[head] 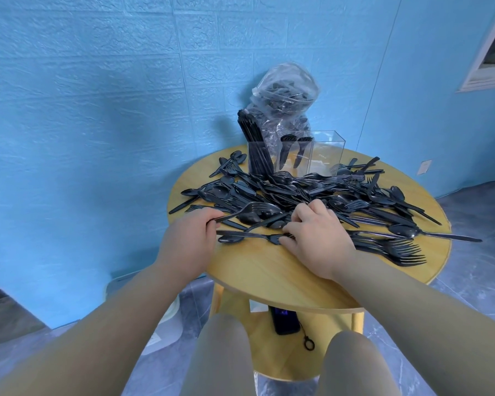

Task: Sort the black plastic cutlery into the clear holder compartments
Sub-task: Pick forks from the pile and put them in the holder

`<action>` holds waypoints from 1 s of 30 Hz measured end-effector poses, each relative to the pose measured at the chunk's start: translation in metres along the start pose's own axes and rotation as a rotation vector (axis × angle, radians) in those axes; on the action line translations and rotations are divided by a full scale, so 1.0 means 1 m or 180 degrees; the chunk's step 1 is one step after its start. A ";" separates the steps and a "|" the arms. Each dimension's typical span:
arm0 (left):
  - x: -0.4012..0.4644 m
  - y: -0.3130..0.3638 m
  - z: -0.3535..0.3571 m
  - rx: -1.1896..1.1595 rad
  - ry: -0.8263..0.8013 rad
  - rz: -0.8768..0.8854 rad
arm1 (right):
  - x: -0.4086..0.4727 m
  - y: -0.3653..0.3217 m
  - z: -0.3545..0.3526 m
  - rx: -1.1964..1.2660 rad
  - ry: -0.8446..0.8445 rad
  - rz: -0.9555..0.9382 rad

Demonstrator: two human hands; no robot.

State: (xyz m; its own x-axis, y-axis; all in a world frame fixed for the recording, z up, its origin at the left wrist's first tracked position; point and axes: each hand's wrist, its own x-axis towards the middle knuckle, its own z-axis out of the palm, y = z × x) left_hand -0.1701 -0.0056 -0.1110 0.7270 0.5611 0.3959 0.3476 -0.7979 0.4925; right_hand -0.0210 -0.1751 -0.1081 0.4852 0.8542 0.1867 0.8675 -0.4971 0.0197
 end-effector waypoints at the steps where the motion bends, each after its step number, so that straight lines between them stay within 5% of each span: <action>1: 0.000 0.001 0.000 0.0033 0.0025 0.0029 | 0.001 0.000 0.000 0.0006 -0.0007 -0.0001; 17: -0.023 0.006 0.012 0.0355 -0.0316 0.0451 | 0.001 -0.006 0.006 0.0728 0.0920 -0.0069; 30: -0.027 0.006 0.010 0.0152 -0.0581 0.0448 | 0.001 -0.011 -0.001 0.1190 0.0360 0.0117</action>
State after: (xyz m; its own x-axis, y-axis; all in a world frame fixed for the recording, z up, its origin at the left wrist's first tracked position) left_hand -0.1814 -0.0274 -0.1266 0.8638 0.3978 0.3091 0.2598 -0.8774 0.4033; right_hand -0.0299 -0.1692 -0.1075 0.5196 0.8043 0.2882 0.8400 -0.4193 -0.3444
